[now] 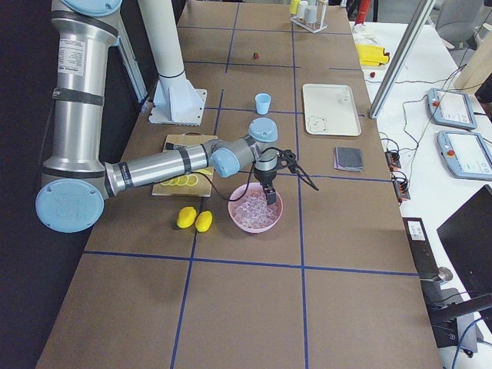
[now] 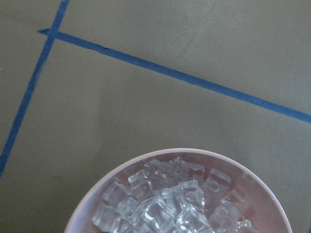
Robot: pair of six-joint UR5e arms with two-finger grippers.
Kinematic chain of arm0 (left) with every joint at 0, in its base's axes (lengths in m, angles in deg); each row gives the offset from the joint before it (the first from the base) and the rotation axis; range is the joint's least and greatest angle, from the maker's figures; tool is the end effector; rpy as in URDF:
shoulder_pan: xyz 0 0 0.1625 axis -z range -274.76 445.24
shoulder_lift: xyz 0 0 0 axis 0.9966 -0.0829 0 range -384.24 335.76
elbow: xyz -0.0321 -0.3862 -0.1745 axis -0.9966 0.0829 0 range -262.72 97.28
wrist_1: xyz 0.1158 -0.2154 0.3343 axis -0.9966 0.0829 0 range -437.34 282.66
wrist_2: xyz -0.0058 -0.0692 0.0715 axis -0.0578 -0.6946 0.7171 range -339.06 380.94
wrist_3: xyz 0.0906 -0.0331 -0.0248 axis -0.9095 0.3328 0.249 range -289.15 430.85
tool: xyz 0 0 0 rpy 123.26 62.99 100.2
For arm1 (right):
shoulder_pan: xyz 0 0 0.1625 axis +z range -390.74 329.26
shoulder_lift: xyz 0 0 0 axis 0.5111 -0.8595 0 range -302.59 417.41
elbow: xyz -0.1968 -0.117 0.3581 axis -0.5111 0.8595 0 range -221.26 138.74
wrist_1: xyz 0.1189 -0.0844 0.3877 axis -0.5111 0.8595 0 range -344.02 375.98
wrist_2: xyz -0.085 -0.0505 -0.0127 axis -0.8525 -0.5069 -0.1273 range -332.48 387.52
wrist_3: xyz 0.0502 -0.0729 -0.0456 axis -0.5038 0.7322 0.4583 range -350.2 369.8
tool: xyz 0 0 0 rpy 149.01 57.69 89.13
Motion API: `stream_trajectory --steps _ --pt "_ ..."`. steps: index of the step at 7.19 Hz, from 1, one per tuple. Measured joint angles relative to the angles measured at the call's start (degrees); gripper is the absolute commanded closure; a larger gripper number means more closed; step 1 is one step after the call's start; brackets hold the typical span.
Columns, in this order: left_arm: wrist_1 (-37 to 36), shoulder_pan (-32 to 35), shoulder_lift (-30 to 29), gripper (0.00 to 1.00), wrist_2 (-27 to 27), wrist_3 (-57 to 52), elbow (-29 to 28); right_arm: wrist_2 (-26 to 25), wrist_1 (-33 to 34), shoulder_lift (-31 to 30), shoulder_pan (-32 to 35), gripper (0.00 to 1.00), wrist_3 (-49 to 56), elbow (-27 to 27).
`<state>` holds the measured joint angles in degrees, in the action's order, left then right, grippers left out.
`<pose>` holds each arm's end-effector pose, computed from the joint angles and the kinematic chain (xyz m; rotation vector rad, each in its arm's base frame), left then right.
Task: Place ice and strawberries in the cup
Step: 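Lower the right gripper into the bowl and grasp a third ice cube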
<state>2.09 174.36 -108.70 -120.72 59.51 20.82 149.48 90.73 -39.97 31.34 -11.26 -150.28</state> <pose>-0.0483 -0.4449 0.5972 0.0406 0.9028 0.1784 -0.1427 -0.4411 0.5351 0.1893 -0.6890 -0.2455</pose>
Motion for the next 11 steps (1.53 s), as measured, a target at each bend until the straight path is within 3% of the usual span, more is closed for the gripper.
stream_trajectory --steps 8,10,11 --pt "0.0 0.0 0.0 0.00 -0.1 0.0 0.0 -2.0 -0.2 -2.1 -2.5 0.16 0.1 2.4" --pt "0.0 0.0 0.0 0.00 -0.3 0.0 0.0 -2.2 -0.2 -2.5 -2.6 0.28 0.1 2.4" --pt "0.0 0.0 0.0 0.00 -0.3 0.0 0.0 -2.2 -0.2 -2.5 -2.7 0.28 0.1 2.4"
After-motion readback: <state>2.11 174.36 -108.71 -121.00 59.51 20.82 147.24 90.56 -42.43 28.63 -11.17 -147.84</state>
